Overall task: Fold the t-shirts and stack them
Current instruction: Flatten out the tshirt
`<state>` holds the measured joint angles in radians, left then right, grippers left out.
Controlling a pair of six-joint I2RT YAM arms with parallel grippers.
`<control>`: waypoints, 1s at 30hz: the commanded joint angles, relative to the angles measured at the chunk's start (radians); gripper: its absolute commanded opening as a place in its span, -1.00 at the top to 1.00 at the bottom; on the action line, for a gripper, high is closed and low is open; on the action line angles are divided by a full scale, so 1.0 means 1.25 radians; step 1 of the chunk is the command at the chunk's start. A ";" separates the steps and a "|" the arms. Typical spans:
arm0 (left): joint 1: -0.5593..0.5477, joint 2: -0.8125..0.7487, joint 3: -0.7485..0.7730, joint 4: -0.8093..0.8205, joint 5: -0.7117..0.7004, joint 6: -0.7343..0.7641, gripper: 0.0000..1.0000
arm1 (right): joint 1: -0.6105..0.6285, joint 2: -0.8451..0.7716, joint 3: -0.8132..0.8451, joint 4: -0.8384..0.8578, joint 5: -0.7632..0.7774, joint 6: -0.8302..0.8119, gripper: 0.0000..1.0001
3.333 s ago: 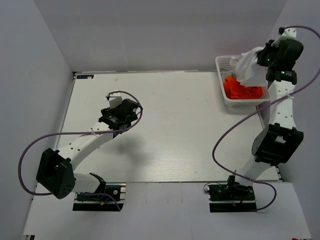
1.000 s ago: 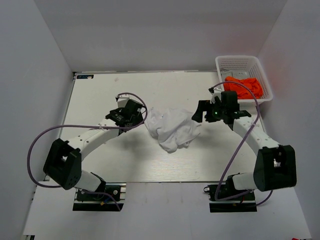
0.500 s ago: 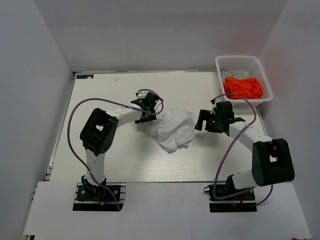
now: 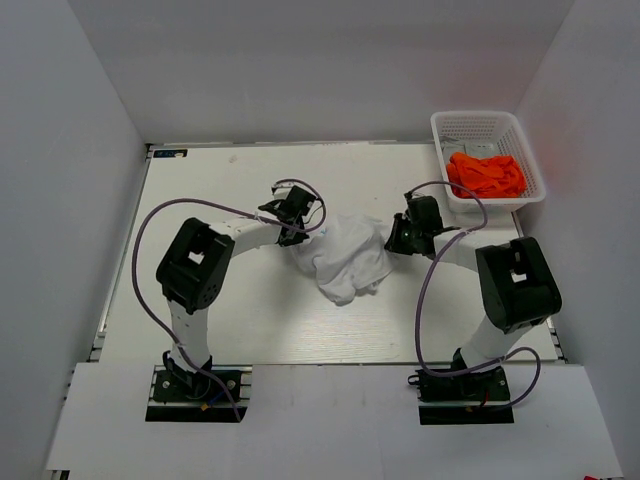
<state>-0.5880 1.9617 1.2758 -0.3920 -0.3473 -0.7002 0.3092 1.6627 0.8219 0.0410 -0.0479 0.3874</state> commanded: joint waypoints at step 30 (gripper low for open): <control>-0.016 -0.793 -0.013 0.311 0.119 0.329 1.00 | 0.020 -0.597 0.181 -0.012 -0.002 -0.174 1.00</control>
<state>-0.6041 0.9119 1.1599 -0.0635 -0.4259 -0.3664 0.3344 0.9112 1.0412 0.0544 -0.0017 0.1753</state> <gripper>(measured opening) 0.019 0.005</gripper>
